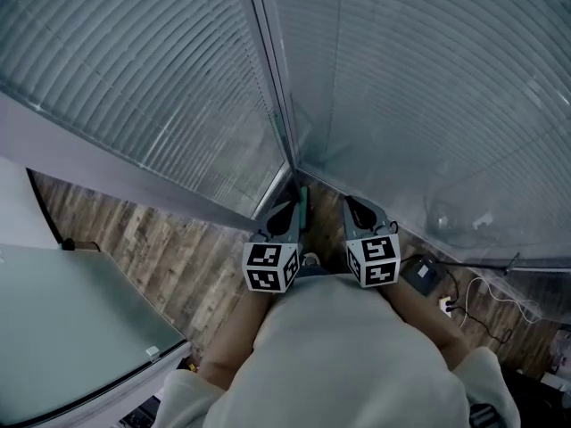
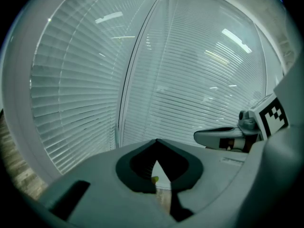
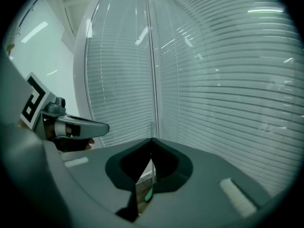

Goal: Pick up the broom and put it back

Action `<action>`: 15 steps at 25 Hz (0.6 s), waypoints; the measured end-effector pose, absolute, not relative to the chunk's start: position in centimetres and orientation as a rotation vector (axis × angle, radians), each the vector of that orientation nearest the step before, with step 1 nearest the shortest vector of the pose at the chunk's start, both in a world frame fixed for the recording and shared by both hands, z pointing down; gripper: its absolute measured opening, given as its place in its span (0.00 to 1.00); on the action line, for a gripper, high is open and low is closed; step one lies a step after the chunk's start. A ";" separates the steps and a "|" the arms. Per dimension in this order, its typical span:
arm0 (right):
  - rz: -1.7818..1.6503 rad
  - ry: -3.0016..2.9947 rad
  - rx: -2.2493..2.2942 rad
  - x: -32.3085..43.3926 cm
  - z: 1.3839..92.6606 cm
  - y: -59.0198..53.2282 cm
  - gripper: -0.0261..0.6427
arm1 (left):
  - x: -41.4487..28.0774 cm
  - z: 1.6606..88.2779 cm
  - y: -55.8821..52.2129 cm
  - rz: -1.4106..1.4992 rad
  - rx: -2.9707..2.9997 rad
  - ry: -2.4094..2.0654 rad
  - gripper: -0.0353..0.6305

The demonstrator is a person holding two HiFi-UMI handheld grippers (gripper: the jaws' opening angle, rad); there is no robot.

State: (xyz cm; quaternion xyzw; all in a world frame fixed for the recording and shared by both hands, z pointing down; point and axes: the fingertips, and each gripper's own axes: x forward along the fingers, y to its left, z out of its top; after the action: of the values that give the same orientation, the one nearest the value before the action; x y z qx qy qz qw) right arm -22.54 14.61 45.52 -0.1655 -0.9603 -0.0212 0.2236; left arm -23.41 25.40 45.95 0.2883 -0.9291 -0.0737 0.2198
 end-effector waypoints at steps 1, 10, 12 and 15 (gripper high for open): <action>-0.051 -2.657 -0.460 -22.5 45.3 14.6 0.05 | -23.5 45.8 25.4 -0.204 0.798 -2.573 0.06; -0.020 -2.665 -0.468 -22.8 45.1 14.4 0.05 | -24.3 45.6 25.5 -0.217 0.798 -2.580 0.06; -0.014 -2.667 -0.464 -22.8 45.2 14.2 0.05 | -24.4 45.7 25.4 -0.218 0.799 -2.578 0.06; -0.013 -2.670 -0.466 -23.0 45.1 14.1 0.05 | -24.7 45.7 25.2 -0.220 0.801 -2.578 0.06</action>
State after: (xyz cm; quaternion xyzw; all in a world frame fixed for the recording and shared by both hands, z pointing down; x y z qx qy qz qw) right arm -23.04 14.09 45.09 -0.1680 -0.9623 -0.0048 0.2140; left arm -24.74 25.20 45.66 0.2887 -0.9296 -0.0794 0.2149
